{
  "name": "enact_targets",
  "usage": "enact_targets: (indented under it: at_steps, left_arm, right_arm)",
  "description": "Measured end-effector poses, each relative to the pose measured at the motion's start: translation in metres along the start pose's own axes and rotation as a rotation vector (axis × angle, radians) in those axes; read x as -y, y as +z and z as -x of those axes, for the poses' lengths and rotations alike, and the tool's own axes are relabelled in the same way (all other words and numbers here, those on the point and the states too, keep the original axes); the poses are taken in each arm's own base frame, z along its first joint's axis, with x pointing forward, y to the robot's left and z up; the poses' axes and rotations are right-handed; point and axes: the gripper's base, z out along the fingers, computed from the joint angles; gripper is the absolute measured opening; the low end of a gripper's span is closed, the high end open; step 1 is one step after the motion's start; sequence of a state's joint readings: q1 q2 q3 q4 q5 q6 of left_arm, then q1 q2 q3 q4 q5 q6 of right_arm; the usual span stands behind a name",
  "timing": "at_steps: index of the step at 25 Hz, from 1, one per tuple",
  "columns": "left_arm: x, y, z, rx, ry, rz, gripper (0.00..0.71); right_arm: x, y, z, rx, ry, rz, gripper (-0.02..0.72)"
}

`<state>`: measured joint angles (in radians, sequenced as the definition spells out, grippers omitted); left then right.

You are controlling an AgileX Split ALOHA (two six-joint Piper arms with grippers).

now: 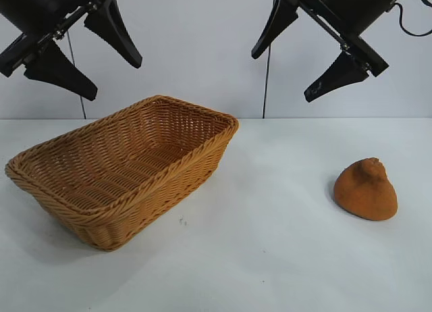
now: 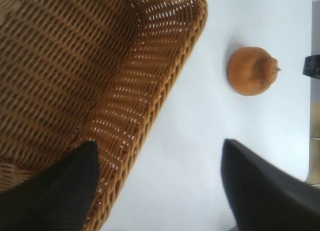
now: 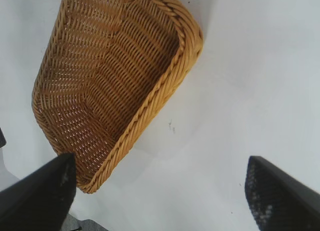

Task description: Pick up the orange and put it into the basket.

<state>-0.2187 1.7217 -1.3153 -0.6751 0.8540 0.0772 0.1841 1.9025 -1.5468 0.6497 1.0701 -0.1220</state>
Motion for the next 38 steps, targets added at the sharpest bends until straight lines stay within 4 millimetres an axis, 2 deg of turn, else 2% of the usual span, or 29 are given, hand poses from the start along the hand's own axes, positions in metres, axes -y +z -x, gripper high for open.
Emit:
enact_targets:
  at_steps: [32, 34, 38]
  left_arm:
    - [-0.001, -0.001, 0.003, 0.029, -0.002, 0.003, 0.493]
    - [-0.004, -0.005, 0.004, 0.023, -0.01, 0.005, 0.493]
    - [-0.016, -0.027, 0.007, 0.033, -0.051, 0.012, 0.493]
  right_arm:
    - [0.0, 0.0, 0.0, 0.001, 0.0, 0.0, 0.629]
    - [0.0, 0.0, 0.0, 0.001, 0.0, -0.001, 0.629]
    - [0.001, 0.0, 0.0, -0.001, -0.007, -0.013, 0.629]
